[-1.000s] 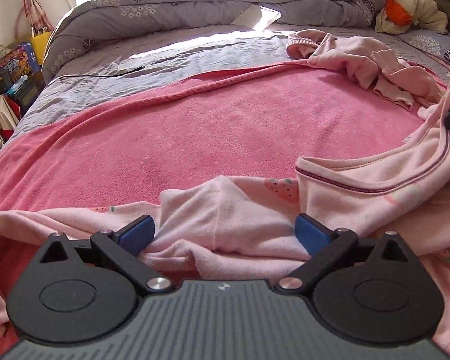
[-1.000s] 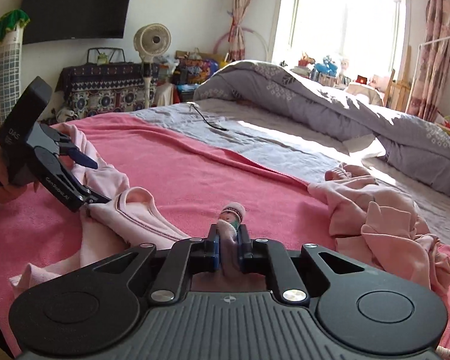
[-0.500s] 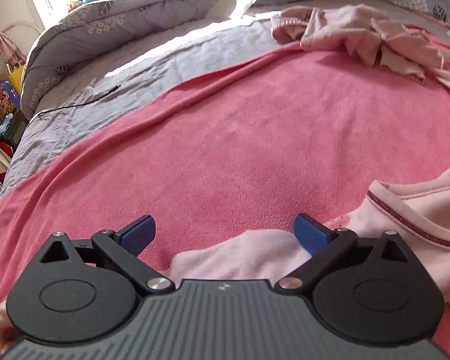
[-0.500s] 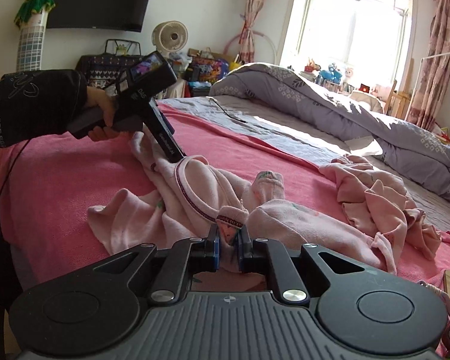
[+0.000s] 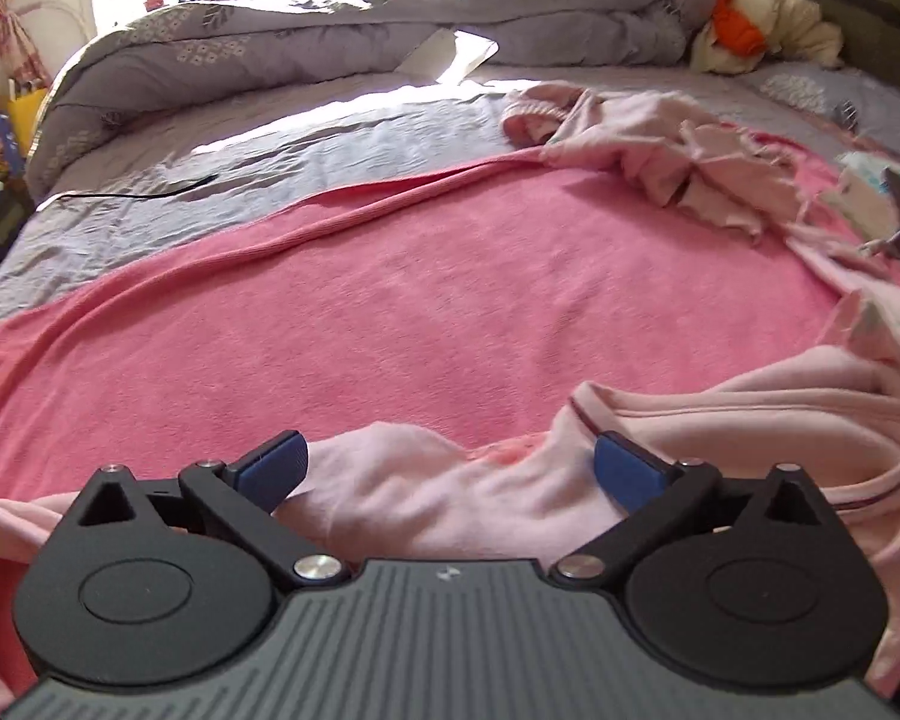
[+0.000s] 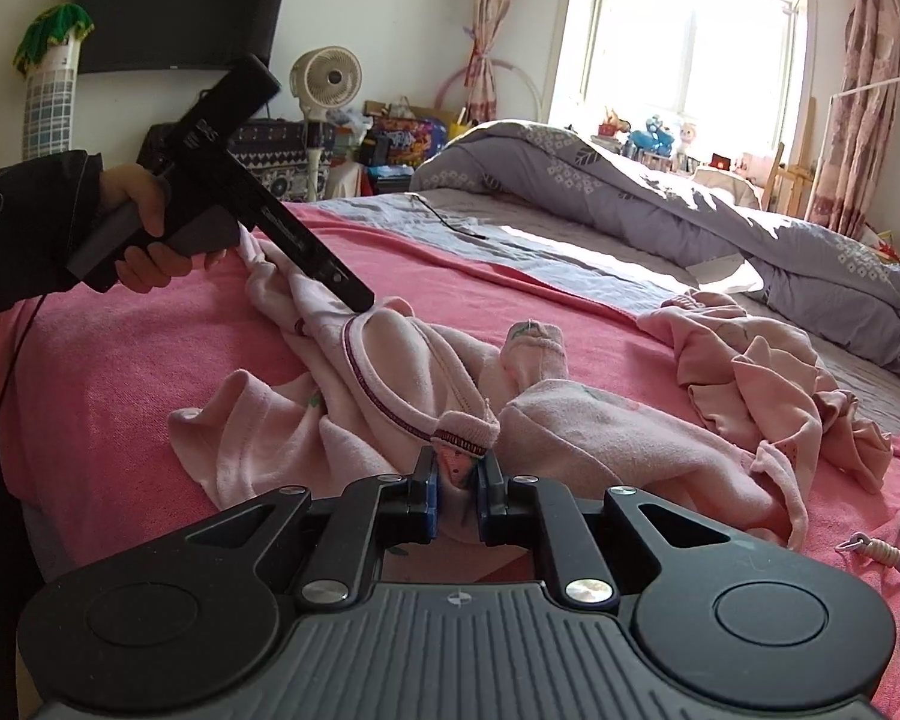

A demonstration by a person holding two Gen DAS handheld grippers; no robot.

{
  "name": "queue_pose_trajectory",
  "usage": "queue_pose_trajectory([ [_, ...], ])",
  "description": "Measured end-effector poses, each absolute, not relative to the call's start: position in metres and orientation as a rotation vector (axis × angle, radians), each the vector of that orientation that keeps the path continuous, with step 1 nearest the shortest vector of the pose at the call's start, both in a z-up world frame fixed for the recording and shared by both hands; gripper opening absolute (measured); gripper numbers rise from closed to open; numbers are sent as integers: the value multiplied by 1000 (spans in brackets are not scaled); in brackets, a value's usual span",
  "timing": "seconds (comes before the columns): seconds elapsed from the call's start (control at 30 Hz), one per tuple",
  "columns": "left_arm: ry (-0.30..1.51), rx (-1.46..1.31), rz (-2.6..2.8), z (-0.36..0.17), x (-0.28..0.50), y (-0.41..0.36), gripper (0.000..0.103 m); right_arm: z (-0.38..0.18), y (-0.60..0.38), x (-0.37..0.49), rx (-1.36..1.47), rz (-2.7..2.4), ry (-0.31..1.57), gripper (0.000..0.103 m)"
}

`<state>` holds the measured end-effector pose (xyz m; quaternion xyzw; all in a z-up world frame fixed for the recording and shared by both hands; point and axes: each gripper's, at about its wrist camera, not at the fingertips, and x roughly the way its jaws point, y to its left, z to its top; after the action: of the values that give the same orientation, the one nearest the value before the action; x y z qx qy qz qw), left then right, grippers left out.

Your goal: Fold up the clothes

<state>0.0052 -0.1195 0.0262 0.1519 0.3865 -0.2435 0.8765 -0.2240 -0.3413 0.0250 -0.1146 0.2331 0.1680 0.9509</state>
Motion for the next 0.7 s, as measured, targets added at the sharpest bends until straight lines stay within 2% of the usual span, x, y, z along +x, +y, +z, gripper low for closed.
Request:
queue_pose_trajectory([
  [0.17,841,236,-469,13,15,-122,102,25,-340,-226,-232,333,467,14],
  [0.27,772,221,-279,19,19,-113,86,28,-340,-231,-233,325,441,14],
  [0.3,742,225,-213,22,21,-110,85,29,-341,-232,-233,320,429,13],
  [0.37,740,206,-217,26,30,-99,88,35,-340,-237,-245,324,409,13],
  [0.5,943,132,-451,12,54,-87,102,42,-339,-243,-269,330,390,13],
  [0.6,914,236,-466,7,38,-99,101,38,-341,-241,-261,321,413,13],
  [0.63,890,257,-459,7,30,-103,98,37,-342,-241,-255,318,421,13],
  [0.7,851,259,-445,9,16,-106,75,35,-343,-240,-247,311,426,13],
])
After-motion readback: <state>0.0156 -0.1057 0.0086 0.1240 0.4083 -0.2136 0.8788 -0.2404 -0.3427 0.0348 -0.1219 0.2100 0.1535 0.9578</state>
